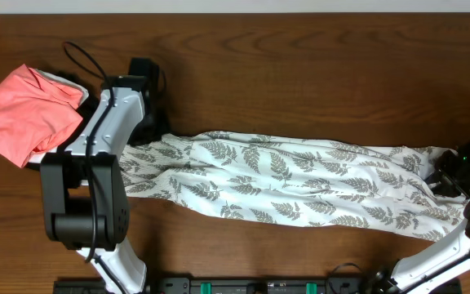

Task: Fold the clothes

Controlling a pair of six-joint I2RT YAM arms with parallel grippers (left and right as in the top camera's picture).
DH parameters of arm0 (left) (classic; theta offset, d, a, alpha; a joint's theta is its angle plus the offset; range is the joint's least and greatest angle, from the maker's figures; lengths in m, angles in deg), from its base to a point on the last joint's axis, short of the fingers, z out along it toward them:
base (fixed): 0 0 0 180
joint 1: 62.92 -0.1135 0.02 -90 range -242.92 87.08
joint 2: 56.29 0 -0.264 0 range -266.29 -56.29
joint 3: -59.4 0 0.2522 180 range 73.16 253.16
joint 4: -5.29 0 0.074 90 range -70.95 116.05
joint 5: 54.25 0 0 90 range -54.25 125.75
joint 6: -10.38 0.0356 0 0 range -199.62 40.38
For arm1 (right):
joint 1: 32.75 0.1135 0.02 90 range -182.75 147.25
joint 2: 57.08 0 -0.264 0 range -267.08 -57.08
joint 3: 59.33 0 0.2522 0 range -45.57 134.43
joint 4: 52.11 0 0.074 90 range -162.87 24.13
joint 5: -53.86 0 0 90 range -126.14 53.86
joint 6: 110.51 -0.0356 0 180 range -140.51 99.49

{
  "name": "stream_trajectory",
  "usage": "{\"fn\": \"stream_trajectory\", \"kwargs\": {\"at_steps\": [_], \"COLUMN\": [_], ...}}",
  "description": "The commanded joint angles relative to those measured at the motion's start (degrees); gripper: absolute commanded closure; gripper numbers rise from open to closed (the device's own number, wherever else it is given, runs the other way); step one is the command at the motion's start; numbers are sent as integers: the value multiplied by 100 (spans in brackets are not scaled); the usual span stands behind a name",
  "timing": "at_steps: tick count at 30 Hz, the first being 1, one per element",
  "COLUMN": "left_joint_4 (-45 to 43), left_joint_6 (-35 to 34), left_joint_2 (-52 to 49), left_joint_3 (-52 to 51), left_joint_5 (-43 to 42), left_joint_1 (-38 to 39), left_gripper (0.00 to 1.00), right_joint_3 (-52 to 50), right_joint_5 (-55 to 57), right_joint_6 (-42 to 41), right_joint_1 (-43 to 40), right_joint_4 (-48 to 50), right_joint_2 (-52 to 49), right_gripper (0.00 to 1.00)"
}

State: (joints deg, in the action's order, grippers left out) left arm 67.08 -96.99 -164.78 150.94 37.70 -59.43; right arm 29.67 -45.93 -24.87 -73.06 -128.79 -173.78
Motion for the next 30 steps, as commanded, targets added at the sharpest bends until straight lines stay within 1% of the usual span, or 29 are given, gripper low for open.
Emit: {"fn": "stream_trajectory", "kwargs": {"at_steps": [1, 2, 4, 10, 13, 15, 23, 30], "left_joint_4": [-529, -761, -940, -1016, -1045, -1010, -518, 330], "left_joint_6": [417, 535, 535, 1311, 1506, 1502, 1521, 1519], "left_joint_2": [321, 328, 284, -50, -138, -175, -332, -341], "left_joint_3": [240, 240, 240, 238, 238, 238, 179, 157], "left_joint_5": [-549, -610, -608, -909, -907, -909, -905, -905], "left_joint_1": [26, 63, 133, 542, 726, 802, 885, 881], "left_gripper": [94, 94, 94, 94, 94, 94, 94, 94], "right_joint_3": [-155, -155, -155, -155, -155, -155, -155, -155], "right_joint_5": [74, 74, 74, 72, 72, 72, 31, 26], "right_joint_6": [-31, -31, -31, -31, -31, -31, -31, -33], "right_joint_1": [28, 28, 28, 28, 28, 28, 28, 28], "right_joint_4": [186, 184, 179, 164, 162, 162, 179, 186], "right_joint_2": [-175, -175, -175, -175, -175, -175, -175, -175], "right_gripper": [74, 73, 73, 73, 73, 73, 73, 73]}}
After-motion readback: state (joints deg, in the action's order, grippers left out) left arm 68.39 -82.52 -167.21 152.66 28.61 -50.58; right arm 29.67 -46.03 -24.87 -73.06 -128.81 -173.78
